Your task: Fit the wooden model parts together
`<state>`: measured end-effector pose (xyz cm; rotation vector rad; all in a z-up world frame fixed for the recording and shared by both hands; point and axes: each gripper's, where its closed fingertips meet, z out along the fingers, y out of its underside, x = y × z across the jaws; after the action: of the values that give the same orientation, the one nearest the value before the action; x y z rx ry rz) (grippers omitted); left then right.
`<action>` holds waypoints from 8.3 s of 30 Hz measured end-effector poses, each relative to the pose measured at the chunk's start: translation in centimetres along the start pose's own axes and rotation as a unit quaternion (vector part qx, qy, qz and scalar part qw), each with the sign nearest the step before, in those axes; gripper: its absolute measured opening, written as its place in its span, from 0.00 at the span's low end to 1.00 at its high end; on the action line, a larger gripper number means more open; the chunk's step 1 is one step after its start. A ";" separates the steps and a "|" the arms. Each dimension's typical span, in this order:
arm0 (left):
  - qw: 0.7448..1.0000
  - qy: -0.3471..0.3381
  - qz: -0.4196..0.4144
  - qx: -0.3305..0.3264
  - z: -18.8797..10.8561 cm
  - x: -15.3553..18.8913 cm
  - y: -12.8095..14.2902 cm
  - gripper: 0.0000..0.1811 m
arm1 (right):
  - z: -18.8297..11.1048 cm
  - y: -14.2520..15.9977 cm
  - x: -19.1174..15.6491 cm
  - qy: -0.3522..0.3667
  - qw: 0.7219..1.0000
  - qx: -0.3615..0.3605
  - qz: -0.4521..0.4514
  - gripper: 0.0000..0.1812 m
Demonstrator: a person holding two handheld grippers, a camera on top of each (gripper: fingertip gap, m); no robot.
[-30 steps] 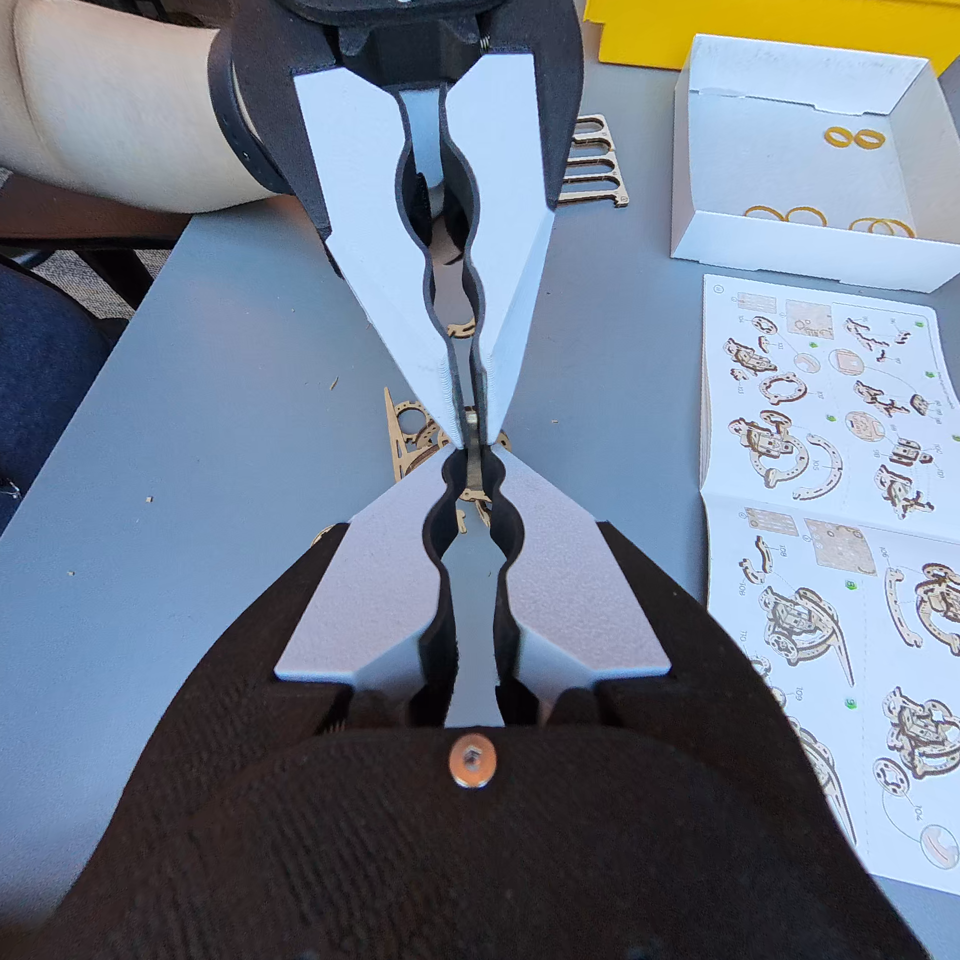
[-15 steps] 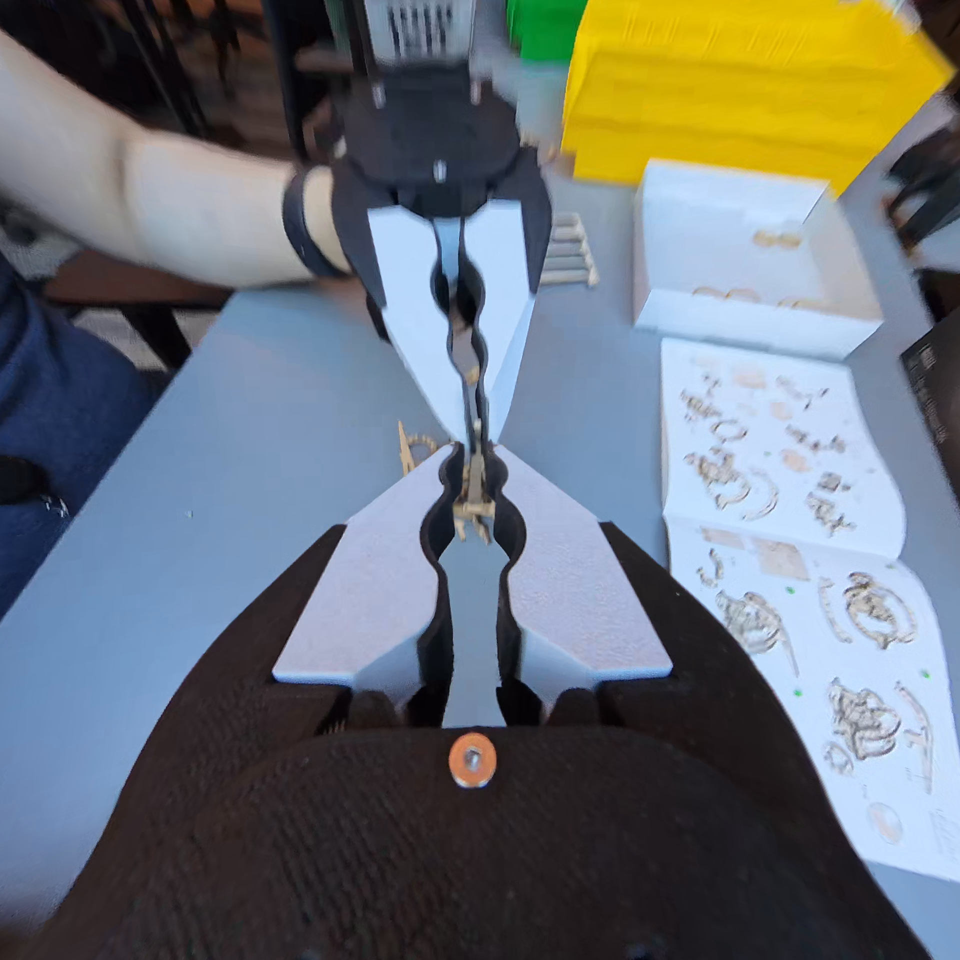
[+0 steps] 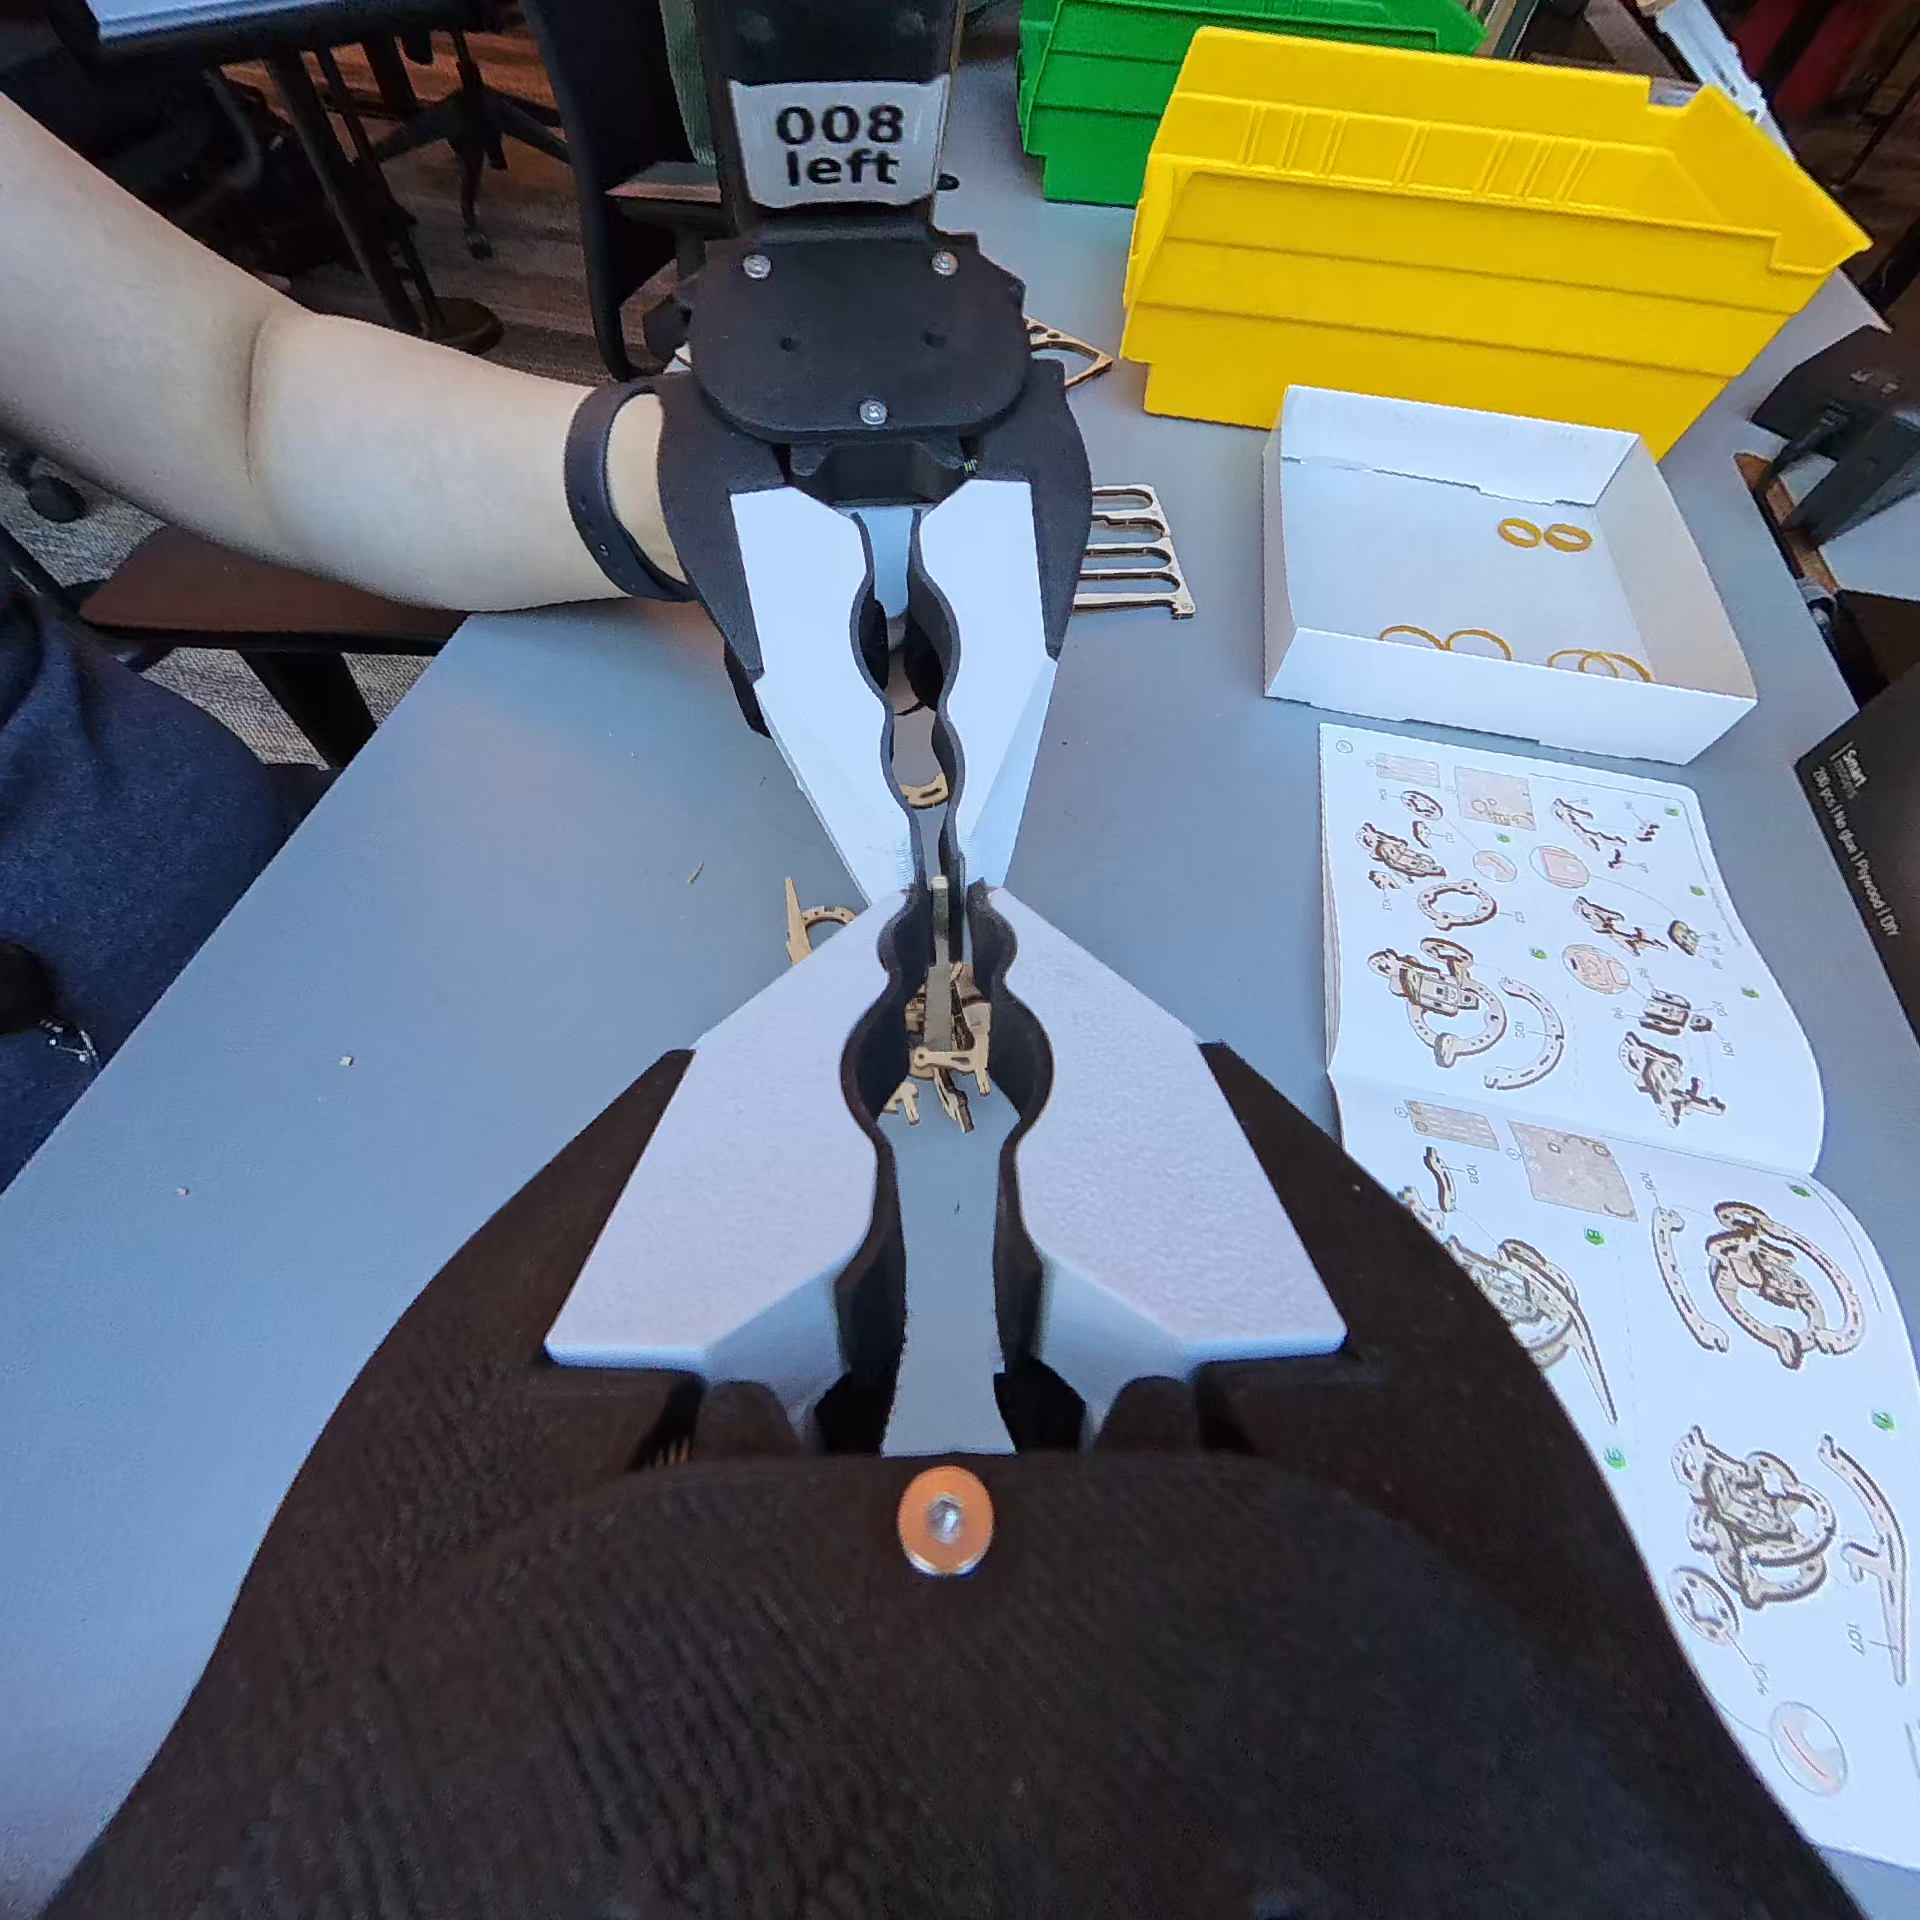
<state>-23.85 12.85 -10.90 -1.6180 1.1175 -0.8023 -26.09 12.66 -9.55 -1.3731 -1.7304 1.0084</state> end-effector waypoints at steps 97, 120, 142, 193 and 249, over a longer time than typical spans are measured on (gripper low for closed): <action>1.000 0.021 -0.001 -0.005 1.2 0.2 1.4 0.02 | 0.7 0.1 -0.3 -0.043 0.995 0.064 0.062 0.02; 0.918 0.033 -0.393 -0.050 -4.6 -6.0 6.7 0.02 | 0.9 7.9 2.0 0.003 0.982 -0.020 0.190 0.07; 0.978 -0.074 0.010 -0.194 -0.9 1.0 7.0 0.53 | 3.3 8.7 0.3 -0.104 0.973 -0.091 0.186 0.09; 0.988 -0.039 0.001 -0.146 0.6 1.7 7.3 0.34 | 2.8 8.8 -1.6 0.026 0.962 -0.059 0.266 0.05; 0.988 -0.050 0.012 -0.149 0.9 1.4 7.3 0.35 | 2.4 9.1 -1.8 0.127 0.972 -0.082 0.181 0.03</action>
<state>-24.68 11.09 -18.14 -1.8653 1.2250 -0.5499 -23.87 11.80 -18.86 -1.8865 -1.4276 0.8427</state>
